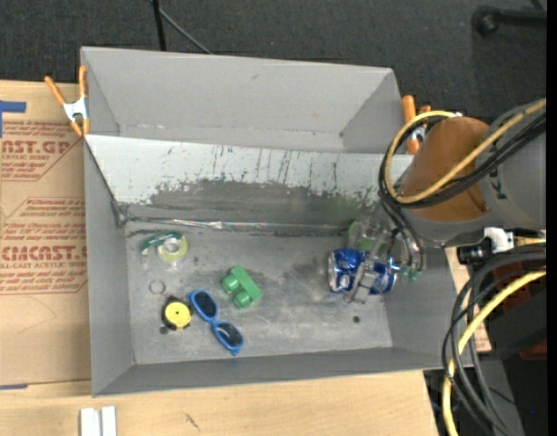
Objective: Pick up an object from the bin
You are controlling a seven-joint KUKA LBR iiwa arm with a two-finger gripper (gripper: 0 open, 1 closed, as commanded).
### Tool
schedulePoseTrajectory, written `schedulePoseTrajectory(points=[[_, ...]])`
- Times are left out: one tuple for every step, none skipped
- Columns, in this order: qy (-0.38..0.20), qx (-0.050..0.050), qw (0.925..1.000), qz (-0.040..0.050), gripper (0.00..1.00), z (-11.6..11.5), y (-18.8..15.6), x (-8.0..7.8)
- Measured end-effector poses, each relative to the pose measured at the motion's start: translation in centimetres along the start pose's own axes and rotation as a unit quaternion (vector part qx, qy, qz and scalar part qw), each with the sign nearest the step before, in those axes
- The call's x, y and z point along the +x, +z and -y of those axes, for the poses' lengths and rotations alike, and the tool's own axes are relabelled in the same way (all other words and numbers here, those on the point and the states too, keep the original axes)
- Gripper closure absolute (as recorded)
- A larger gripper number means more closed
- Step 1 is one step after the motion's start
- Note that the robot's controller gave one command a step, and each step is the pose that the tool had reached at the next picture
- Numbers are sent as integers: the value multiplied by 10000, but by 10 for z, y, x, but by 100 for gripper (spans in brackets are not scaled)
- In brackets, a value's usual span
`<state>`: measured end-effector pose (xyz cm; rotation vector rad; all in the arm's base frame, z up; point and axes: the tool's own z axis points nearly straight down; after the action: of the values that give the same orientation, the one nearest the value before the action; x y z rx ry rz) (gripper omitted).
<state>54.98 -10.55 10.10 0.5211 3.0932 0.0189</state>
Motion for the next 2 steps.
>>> schedulePoseTrajectory(points=[[159, -4, 9999, -25, 0, -7, 32, 1], [139, -20, 9999, -24, 0, -10, 32, 1]])
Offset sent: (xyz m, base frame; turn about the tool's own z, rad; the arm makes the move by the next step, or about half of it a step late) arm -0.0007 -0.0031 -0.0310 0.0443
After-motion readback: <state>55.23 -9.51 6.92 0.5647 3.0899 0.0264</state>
